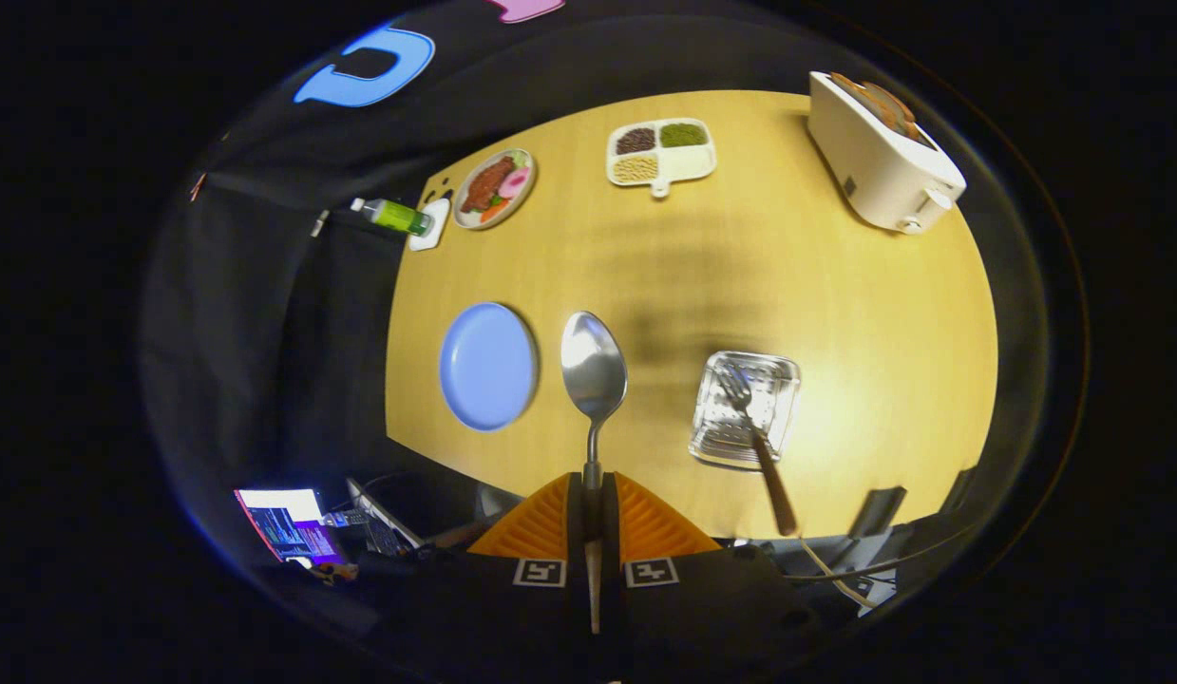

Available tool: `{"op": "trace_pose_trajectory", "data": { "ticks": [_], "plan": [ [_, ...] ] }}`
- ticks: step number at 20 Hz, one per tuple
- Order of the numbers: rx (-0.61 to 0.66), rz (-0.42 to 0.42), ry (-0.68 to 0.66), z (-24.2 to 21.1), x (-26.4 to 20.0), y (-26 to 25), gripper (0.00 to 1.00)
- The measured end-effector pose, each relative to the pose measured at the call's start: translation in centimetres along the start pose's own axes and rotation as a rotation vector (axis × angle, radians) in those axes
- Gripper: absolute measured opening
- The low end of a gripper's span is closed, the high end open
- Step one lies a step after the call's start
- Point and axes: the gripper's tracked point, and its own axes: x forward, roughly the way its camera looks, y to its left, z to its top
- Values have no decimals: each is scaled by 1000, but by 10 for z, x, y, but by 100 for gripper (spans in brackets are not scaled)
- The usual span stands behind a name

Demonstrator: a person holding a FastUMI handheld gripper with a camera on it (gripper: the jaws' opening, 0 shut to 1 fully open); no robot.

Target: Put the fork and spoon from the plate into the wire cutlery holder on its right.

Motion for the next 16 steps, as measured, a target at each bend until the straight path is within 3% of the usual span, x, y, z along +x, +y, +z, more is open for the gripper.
{"op": "trace_pose_trajectory", "data": {
  "ticks": [5, 11, 16],
  "plan": [
    [32, -126, 235, -18, 0, -65, 8],
    [74, -177, 474, -12, 23, -77, 8],
    [106, -235, 582, 4, 48, -84, 8]
  ]
}}
